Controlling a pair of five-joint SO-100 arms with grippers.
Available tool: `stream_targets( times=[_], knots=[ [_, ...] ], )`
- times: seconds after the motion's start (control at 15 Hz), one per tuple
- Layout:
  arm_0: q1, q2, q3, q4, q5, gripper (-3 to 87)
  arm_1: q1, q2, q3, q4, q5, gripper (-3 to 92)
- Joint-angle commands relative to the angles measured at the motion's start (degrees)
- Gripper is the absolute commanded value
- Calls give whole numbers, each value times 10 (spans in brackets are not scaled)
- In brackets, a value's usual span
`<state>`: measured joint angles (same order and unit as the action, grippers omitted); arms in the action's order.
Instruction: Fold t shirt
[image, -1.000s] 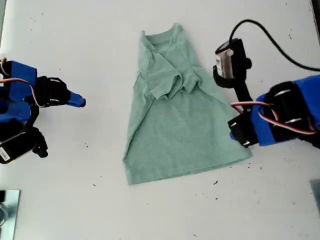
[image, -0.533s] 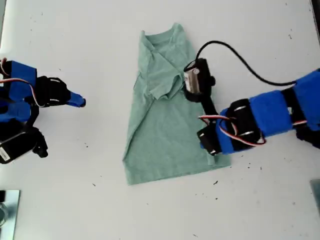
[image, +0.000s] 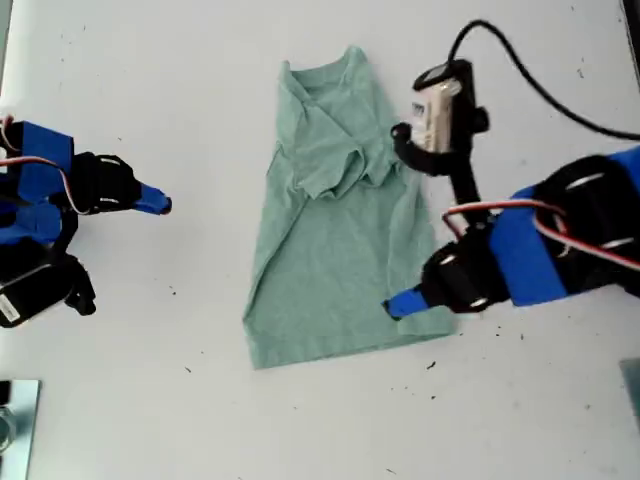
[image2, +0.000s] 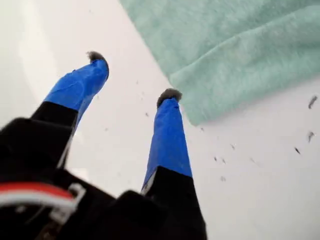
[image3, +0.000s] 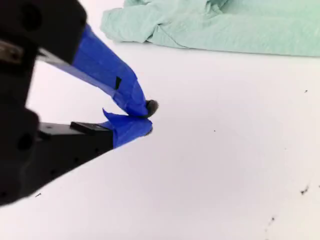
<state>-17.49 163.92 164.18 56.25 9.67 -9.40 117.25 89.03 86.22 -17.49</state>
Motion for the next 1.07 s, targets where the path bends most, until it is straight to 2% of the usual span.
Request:
stream_targets(
  times=[0.0,0.13,0.2,0.27,0.4,0.53,0.6,0.67,0.8,0.87,0.93,1.0],
  knots=[
    [4,14,-2,-5,-5,-2,73,201,162,34,-51,111],
    [4,17,1,-5,-5,-2,163,455,475,-33,-112,-2],
    [4,18,1,-5,-6,-2,189,590,601,-40,-124,-2],
    [6,23,4,-6,-9,-2,175,686,686,-55,-120,-2],
    [12,25,5,-5,-19,-2,185,674,675,-45,-120,-1],
    [64,-38,-102,26,-64,-2,192,590,661,-54,-122,-1],
    [98,-134,-220,64,-86,-2,195,592,661,-55,-125,-1],
    [132,-256,-374,128,-99,-2,199,603,662,-54,-127,-1],
    [192,-520,-740,301,-105,-2,200,607,664,-52,-123,-1],
    [208,-605,-859,337,-98,174,200,609,663,-51,-123,-1],
    [220,-656,-925,342,-89,293,201,613,664,-51,-123,-1],
    [226,-683,-957,345,-86,305,202,617,664,-51,-123,-1]
  ],
)
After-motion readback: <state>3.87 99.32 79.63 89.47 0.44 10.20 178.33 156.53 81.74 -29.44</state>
